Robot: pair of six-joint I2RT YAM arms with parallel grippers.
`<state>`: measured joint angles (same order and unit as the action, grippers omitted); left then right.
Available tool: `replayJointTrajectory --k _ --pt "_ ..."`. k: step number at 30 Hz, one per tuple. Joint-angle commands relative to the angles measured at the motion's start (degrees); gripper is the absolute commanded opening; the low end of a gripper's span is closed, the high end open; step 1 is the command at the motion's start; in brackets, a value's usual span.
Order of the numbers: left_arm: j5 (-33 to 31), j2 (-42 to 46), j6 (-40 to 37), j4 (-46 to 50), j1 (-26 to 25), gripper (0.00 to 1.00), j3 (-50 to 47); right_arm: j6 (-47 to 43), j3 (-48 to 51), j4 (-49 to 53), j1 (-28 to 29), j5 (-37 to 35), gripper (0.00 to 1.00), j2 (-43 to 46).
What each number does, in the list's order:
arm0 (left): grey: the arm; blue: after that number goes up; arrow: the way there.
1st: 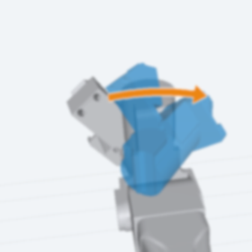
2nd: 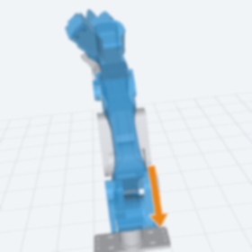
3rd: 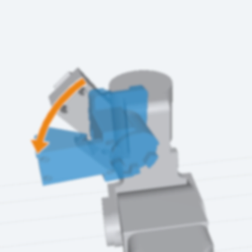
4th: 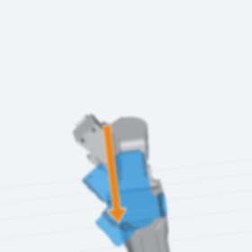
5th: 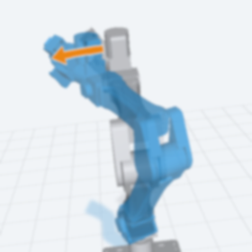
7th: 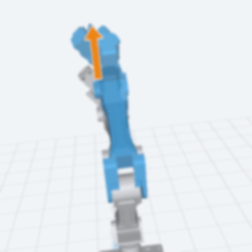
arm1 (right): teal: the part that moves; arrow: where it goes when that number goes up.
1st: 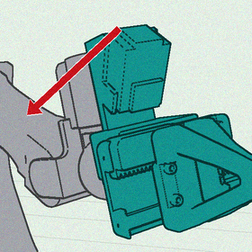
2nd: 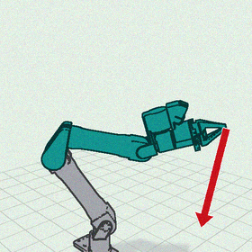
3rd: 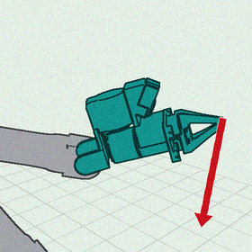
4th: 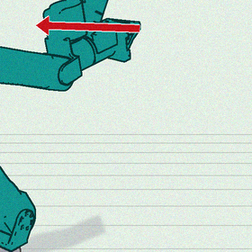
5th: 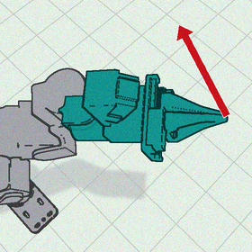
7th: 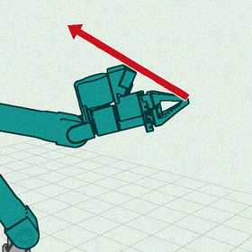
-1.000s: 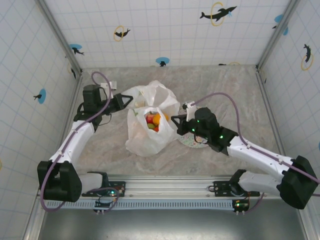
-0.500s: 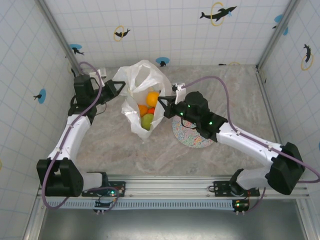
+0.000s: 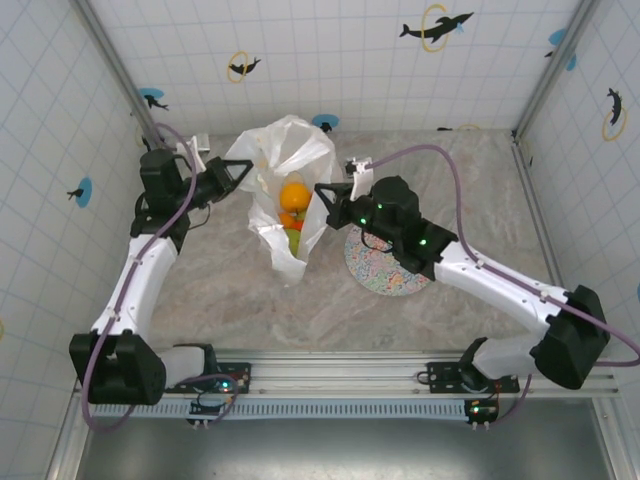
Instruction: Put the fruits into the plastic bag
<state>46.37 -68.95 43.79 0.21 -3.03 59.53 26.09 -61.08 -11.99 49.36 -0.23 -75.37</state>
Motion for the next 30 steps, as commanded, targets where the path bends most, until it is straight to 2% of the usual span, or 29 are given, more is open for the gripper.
replayJointTrajectory --k 1,6,11,19,21,23,25,27,30 --pt "1.92 2.37 2.1 -1.32 -1.68 0.0 0.22 1.44 -0.91 -1.41 -0.81 -0.96 0.0 2.42" --pt "0.13 1.13 0.98 0.3 -3.86 0.0 -3.1 6.62 1.4 -1.06 -4.22 2.63 0.0 0.54" --pt "-2.36 -3.17 -1.0 1.19 -3.96 0.0 -5.56 10.58 2.19 -2.14 -8.64 7.62 0.0 -3.93" --pt "-6.7 -10.44 -2.31 -0.31 -4.0 0.0 -5.2 12.5 3.09 -4.78 -13.6 9.52 0.0 -10.4" --pt "-7.65 -10.85 -2.22 -1.04 -4.04 0.07 -5.12 12.5 3.13 -4.18 -14.87 9.81 0.02 -11.51" --pt "-8.47 -10.59 -2.29 -1.17 -3.92 0.2 -4.86 12.2 3.06 -3.19 -15.92 9.98 0.09 -11.68" --pt "-9.29 -9.39 -2.85 -1.09 -3.74 0.31 -4.72 11.44 3.42 -2.77 -16.69 9.98 0.23 -10.52" --pt "-9.95 -7.61 -3.47 -0.75 -3.41 0.37 -4.66 10.06 4.01 -2.22 -17.04 9.41 0.35 -8.56" --pt "-12.79 -4.11 -5.71 0.13 -2.71 0.48 -4.93 7.52 4.38 -0.04 -17.49 7.82 0.45 -4.86"
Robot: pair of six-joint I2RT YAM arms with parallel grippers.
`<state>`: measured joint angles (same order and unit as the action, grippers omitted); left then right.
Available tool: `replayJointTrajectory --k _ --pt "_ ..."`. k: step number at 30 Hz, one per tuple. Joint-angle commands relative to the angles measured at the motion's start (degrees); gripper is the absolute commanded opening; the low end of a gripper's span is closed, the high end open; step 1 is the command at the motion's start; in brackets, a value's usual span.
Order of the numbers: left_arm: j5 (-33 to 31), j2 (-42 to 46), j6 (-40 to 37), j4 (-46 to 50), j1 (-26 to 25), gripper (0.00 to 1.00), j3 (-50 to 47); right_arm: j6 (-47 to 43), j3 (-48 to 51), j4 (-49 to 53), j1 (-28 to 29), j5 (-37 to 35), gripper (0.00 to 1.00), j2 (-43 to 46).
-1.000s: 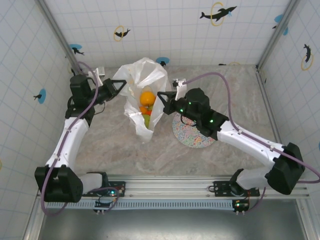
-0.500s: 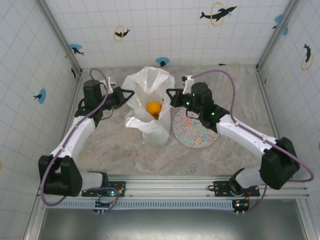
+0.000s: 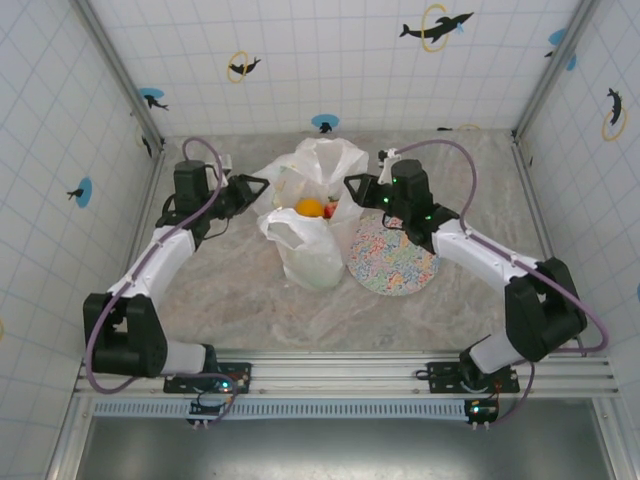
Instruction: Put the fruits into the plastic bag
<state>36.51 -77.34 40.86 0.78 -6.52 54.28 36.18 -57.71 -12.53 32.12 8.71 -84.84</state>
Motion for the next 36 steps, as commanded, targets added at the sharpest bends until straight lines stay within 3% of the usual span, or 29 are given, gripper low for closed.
replayJointTrajectory --k 1,5,10,18,24,29,36 --pt "-4.68 5.7 -4.1 0.32 0.97 0.52 0.22 -3.37 1.17 1.49 -0.49 -1.61 0.48 6.15" --pt "-12.3 10.56 -9.19 3.76 1.29 0.66 -0.17 -6.35 2.25 4.62 -1.52 -4.74 0.56 12.11" --pt "-21.72 17.52 -13.74 5.12 1.34 0.79 -2.56 -10.97 3.1 9.53 -2.63 -9.19 0.74 20.01" --pt "-36.76 26.86 -11.72 0.89 1.35 0.91 -15.6 -18.72 8.98 17.87 -6.24 -22.05 0.99 28.05" --pt "-41.35 27.17 -8.0 -6.61 1.34 0.96 -26.23 -19.68 20.85 15.13 -8.12 -31.27 1.0 31.27" --pt "-51.22 23.78 -6.54 -15.23 1.34 0.97 -33.86 -18.53 31.97 8.58 -9.48 -35.26 1.0 33.34" --pt "-63.69 19.69 -14.66 -27.19 1.34 0.97 -40.71 -19.44 43.79 -1.62 -14.15 -38.83 1.0 33.23"
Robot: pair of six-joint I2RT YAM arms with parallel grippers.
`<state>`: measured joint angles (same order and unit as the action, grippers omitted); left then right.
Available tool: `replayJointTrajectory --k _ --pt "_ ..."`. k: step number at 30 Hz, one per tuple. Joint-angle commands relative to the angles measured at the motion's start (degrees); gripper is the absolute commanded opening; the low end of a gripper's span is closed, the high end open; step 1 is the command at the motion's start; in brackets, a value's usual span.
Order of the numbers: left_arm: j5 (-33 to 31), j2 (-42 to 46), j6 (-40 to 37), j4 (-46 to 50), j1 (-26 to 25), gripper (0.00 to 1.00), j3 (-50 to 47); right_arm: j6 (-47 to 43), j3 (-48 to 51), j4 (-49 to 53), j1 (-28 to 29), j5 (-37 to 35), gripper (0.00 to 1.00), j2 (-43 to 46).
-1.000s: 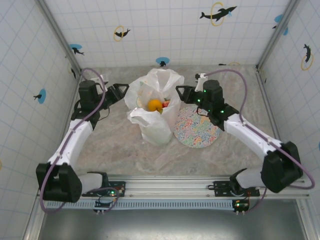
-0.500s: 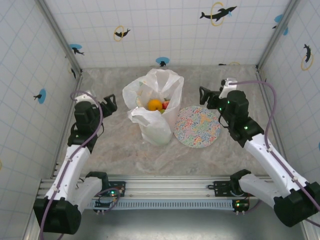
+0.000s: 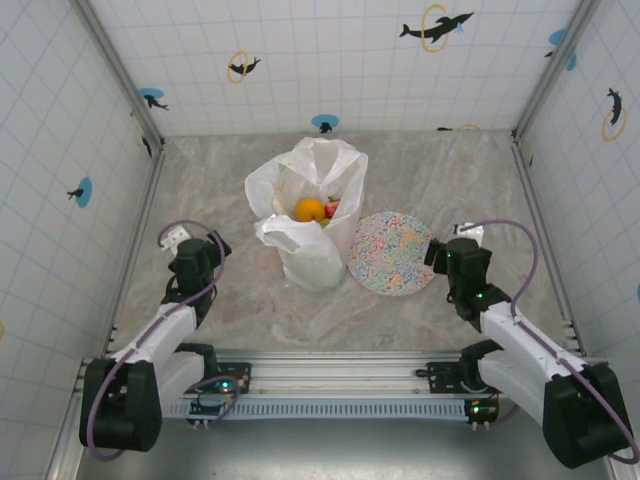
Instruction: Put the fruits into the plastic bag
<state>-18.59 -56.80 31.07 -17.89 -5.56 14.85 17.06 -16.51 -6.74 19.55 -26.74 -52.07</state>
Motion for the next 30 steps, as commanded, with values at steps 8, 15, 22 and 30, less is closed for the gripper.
replayJointTrajectory --k 8,15,22,30 --pt "-19.57 -3.42 -14.61 -20.85 -4.63 0.97 -8.74 -3.61 11.8 -18.74 -3.66 -2.34 1.0 -2.39" --pt "-17.39 -12.67 -22.96 -43.42 -4.94 0.97 -16.91 -7.55 12.79 -24.14 -5.18 -1.92 0.99 -6.08" --pt "-10.42 -20.49 -31.72 -56.23 -5.59 0.97 -19.06 -10.75 16.58 -35.02 -7.51 0.03 1.0 -9.85" --pt "-3.34 -25.73 -32.75 -64.08 -2.78 0.97 -20.44 -9.7 18.9 -45.31 -11.34 6.33 0.99 -16.21"
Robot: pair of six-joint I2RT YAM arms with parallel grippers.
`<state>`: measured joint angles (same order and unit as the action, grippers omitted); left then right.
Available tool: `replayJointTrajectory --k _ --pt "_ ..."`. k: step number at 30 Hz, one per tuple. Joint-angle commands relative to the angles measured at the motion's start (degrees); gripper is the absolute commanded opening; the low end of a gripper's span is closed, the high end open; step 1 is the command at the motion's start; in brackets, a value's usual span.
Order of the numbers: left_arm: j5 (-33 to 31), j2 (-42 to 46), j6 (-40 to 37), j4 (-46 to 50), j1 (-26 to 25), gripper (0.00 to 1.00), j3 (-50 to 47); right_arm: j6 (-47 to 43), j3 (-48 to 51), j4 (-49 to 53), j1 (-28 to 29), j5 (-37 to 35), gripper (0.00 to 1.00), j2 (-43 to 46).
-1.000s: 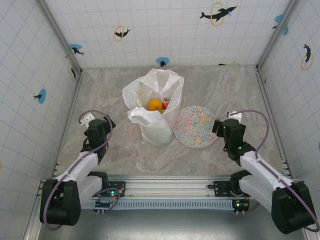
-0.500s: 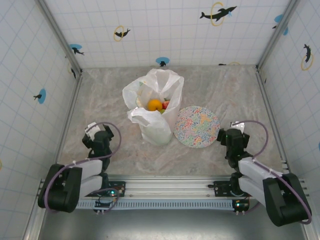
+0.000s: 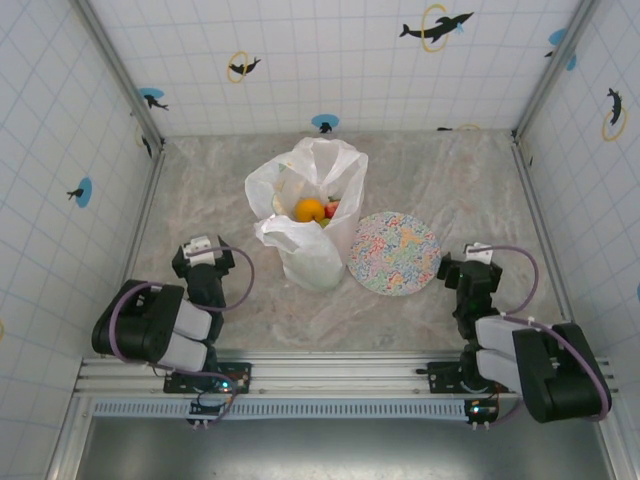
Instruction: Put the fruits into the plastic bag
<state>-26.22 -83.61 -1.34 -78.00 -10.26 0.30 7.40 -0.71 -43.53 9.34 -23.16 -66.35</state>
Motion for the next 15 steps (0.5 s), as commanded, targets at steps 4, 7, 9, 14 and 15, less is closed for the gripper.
replayJointTrajectory --k 4,7,9,14,15 --pt "9.62 -1.3 4.19 -1.96 6.62 0.97 -4.64 0.34 2.08 -10.77 -2.69 5.83 1.0 -4.67" --pt "10.6 -3.16 4.91 0.46 7.67 0.98 -2.19 0.12 1.67 -13.94 -3.75 8.89 1.0 -6.97" --pt "11.33 -4.4 5.21 -2.38 8.25 0.98 -2.17 -0.01 0.57 -14.39 -4.39 10.41 0.99 -8.79" --pt "11.32 -3.75 5.23 -0.13 8.41 0.98 -1.97 -1.28 -4.03 -10.83 -5.56 13.58 1.0 -12.69" --pt "11.49 -3.3 5.38 1.25 8.41 0.98 -1.76 -1.86 -4.43 -10.95 -5.56 13.98 1.0 -13.28"
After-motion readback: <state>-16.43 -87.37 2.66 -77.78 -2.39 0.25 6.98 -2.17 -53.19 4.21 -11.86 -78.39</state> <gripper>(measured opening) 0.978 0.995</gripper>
